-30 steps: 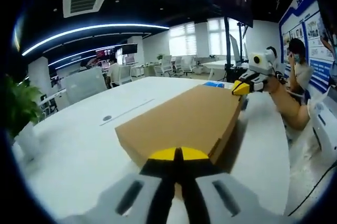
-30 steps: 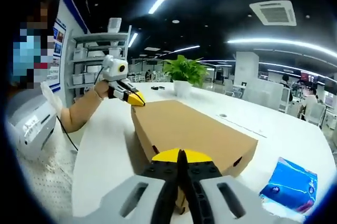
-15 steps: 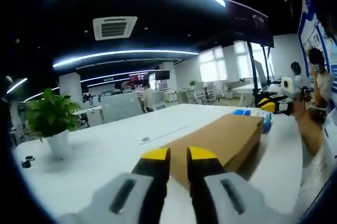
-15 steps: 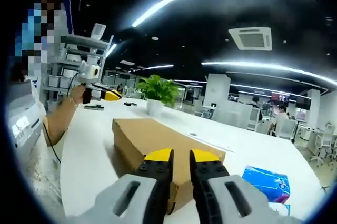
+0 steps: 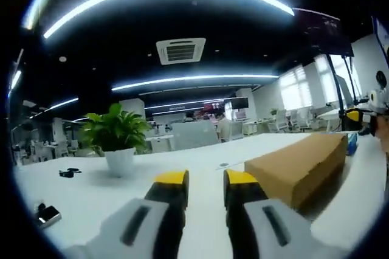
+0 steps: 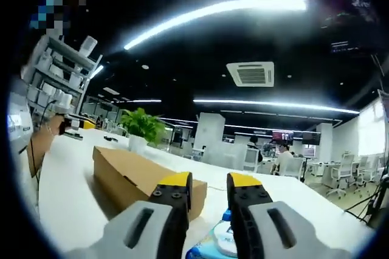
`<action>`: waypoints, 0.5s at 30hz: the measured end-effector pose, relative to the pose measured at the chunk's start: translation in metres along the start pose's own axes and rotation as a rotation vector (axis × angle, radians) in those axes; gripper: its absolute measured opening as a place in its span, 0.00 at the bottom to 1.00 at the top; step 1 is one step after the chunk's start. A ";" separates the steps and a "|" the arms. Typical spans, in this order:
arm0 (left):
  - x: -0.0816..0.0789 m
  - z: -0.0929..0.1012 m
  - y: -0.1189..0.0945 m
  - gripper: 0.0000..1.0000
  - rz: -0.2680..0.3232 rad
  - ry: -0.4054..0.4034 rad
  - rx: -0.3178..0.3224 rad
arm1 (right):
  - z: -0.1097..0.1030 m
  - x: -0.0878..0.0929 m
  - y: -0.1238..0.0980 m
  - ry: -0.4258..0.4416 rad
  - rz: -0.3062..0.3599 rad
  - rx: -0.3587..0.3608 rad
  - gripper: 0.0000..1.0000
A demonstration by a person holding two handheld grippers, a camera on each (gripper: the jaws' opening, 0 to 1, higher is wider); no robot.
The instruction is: Operate the shoe box by opening the lid, removing the specified soft item, and placing it in the target area until the item is outside and the box remains undamaged.
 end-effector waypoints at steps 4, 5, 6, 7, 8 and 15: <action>0.012 -0.007 0.000 0.25 -0.014 0.038 -0.061 | -0.005 0.007 0.001 -0.034 -0.045 -0.009 0.27; 0.015 -0.009 0.001 0.26 -0.019 0.043 -0.071 | -0.005 0.009 0.000 -0.040 -0.052 -0.007 0.28; 0.017 -0.010 0.003 0.26 -0.024 0.044 -0.075 | -0.005 0.010 -0.001 -0.046 -0.054 -0.003 0.28; 0.019 -0.011 0.003 0.26 -0.029 0.043 -0.076 | -0.005 0.011 -0.002 -0.048 -0.056 0.001 0.28; 0.020 -0.011 0.004 0.27 -0.038 0.042 -0.075 | -0.003 0.012 -0.004 -0.051 -0.055 0.011 0.28; 0.015 -0.015 0.001 0.28 0.009 0.021 -0.075 | 0.007 0.012 -0.010 -0.063 -0.053 0.081 0.27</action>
Point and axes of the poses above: the point that each gripper's makers call its tool centre point, and the gripper's own axes: y roughly forward along the fingers, z roughly to its right, x roughly out of its underside, the point moved 4 cm from there along -y, roughly backward along the fingers, and after that the axes turned 2 degrees about -y, right-handed, at the moved point
